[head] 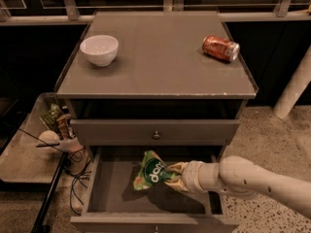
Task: Place green rice chip bag into middle drawer
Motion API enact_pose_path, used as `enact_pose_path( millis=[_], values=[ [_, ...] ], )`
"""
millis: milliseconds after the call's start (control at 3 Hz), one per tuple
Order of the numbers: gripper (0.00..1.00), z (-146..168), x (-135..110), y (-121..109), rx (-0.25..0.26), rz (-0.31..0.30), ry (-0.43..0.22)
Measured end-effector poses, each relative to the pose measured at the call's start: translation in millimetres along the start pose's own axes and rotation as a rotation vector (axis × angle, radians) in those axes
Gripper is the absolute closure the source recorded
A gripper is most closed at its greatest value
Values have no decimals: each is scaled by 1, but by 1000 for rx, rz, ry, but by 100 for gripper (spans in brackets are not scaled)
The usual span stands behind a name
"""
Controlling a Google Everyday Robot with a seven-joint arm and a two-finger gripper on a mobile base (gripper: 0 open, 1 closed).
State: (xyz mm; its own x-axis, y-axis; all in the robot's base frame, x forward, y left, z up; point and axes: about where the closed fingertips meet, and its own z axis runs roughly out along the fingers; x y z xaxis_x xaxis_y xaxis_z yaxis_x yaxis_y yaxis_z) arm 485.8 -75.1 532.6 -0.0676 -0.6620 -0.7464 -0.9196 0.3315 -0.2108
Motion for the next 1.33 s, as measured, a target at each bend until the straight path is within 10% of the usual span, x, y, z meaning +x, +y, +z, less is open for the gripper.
enact_pose_path(
  millis=[1333],
  values=[
    [100,101,68,-7,-24,-42,-120]
  ],
)
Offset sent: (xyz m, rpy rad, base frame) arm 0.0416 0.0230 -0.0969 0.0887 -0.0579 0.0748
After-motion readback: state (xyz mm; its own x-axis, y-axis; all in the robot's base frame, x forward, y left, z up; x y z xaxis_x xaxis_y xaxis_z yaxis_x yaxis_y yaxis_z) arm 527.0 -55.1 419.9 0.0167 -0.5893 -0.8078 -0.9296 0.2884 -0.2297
